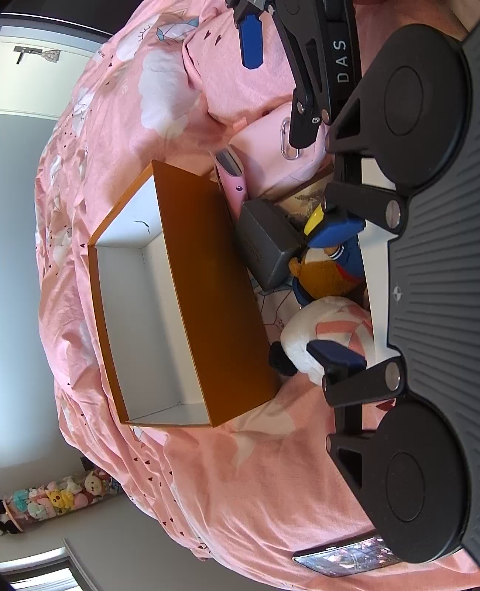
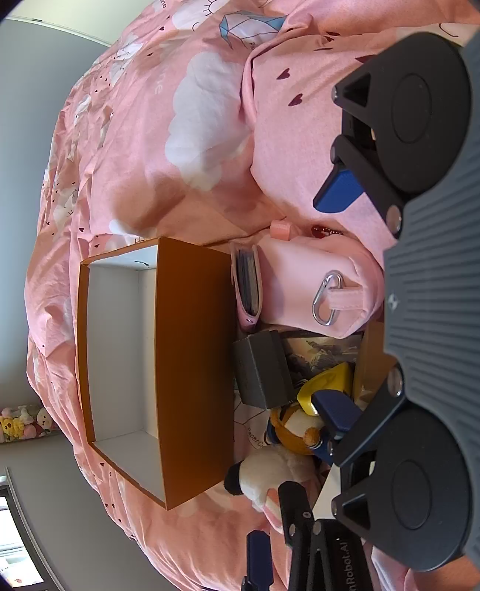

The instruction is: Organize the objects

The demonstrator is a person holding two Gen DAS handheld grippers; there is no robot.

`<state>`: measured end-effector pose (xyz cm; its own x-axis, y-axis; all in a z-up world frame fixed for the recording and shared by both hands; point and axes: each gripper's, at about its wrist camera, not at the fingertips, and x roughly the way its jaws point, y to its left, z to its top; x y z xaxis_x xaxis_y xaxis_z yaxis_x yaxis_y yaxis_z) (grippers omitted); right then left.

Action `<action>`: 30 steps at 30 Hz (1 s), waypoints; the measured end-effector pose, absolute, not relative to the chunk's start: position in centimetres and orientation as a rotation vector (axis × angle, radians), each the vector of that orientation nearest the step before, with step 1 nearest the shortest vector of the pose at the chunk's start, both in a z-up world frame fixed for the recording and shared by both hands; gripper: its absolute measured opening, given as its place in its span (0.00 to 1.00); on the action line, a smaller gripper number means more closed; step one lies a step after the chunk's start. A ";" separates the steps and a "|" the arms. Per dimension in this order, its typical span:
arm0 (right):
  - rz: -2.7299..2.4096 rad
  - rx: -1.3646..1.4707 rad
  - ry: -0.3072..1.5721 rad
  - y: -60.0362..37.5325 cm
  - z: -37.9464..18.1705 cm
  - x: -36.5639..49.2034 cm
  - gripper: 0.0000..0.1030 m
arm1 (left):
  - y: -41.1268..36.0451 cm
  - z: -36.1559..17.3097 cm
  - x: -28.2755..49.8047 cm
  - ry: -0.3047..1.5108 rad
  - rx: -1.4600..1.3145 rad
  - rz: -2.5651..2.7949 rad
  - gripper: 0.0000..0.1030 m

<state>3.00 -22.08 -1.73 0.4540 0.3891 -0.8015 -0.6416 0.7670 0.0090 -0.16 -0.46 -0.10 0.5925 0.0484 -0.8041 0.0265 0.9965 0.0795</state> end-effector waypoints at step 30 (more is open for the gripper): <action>0.695 -0.309 0.899 -21.7 -1.9 2.7 0.95 | 2.4 1.3 0.3 0.950 0.039 0.009 0.52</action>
